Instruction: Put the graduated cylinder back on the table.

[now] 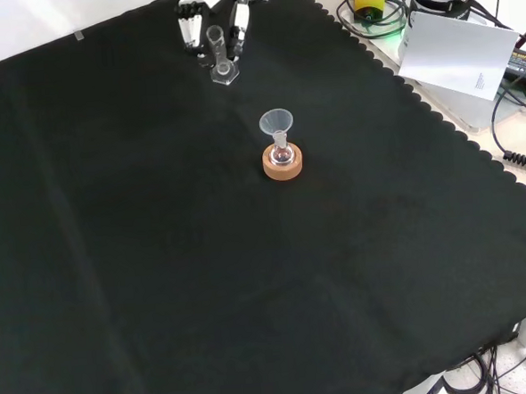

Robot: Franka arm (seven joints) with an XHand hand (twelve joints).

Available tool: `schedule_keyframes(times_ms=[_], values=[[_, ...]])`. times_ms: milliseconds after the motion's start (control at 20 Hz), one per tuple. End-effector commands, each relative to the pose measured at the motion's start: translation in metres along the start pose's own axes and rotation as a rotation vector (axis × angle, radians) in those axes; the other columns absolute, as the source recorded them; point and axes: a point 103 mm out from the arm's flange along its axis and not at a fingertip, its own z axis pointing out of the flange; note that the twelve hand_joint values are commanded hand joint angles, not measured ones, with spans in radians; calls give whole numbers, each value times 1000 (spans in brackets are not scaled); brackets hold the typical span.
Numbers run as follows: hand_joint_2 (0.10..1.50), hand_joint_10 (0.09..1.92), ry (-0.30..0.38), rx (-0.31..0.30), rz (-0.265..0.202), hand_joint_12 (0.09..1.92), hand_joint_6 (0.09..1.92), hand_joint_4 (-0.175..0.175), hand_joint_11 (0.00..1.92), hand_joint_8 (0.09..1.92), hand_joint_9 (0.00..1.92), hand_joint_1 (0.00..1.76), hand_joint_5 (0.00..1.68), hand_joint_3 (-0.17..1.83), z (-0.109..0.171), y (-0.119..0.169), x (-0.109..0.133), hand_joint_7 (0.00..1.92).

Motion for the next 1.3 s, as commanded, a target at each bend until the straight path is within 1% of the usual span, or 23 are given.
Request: schedule_keyframes(times_ms=[50,350,650,850,1300], values=[[1055,87,100,-109,-22,806,809,-175,1206,793,1513,1279,1093,1,22,45,-39,1129],[1056,87,144,-151,-31,806,811,-175,1205,795,1512,1279,1092,1,34,76,-54,1128],[1056,87,189,-217,-49,807,813,-175,1205,798,1510,1279,1090,1,47,96,-66,1126],[1057,87,216,-219,-62,807,816,-175,1204,801,1509,1278,1088,1,55,106,-69,1124],[1059,87,284,-245,-64,809,822,-175,1203,808,1499,1278,1084,1,78,115,-71,1119]])
